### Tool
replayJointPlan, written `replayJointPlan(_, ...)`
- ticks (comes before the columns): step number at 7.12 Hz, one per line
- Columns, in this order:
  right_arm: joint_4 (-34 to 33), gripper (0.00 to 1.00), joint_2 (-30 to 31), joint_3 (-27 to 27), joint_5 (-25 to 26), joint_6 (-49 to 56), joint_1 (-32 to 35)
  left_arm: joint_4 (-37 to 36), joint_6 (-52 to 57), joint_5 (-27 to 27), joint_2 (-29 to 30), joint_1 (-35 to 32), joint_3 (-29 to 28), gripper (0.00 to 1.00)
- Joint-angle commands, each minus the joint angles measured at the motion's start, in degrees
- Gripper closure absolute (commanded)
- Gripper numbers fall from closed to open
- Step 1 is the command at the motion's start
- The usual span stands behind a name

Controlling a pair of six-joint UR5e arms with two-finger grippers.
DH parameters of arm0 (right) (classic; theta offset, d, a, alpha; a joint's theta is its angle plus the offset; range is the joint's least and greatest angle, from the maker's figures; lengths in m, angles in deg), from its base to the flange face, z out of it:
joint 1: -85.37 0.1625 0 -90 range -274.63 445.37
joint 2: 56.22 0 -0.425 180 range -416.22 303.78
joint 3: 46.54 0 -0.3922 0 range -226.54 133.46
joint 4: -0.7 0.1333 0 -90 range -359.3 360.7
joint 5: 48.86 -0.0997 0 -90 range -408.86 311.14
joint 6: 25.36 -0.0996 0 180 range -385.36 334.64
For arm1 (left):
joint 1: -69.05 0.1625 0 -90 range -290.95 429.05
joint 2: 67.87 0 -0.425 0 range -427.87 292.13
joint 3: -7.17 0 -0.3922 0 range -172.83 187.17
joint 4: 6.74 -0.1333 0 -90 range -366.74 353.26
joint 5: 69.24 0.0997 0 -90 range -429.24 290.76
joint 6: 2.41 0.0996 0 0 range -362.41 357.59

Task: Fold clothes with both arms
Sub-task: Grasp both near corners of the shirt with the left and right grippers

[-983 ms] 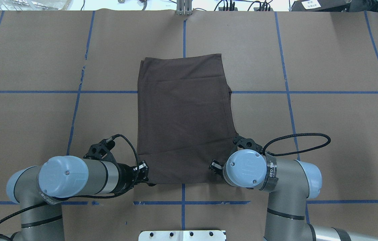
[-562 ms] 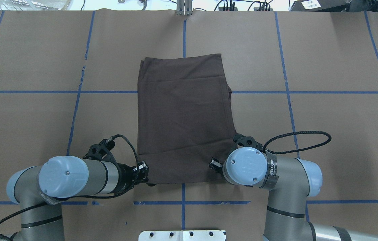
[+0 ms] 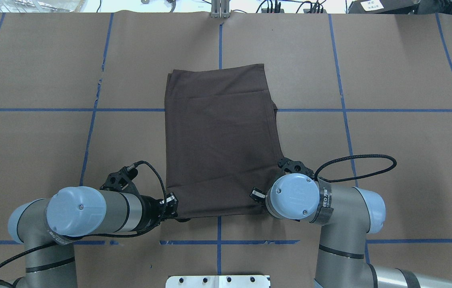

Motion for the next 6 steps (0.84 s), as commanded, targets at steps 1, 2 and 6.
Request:
replayJointPlan(1,0.1,1.00,-0.4,0.0,-0.1,0.0,0.1,0.0,0.0,0.0,0.0,0.0,-0.1,1.00)
replayJointPlan(2,0.1,1.00,-0.8,0.0,-0.1,0.1,0.2,0.0,0.0,0.0,0.0,0.0,-0.1,1.00)
replayJointPlan(6,0.1,1.00,-0.7,3.3,-1.0,0.3,0.7,-2.8,0.0,0.1,-0.3,0.7,3.0,1.00)
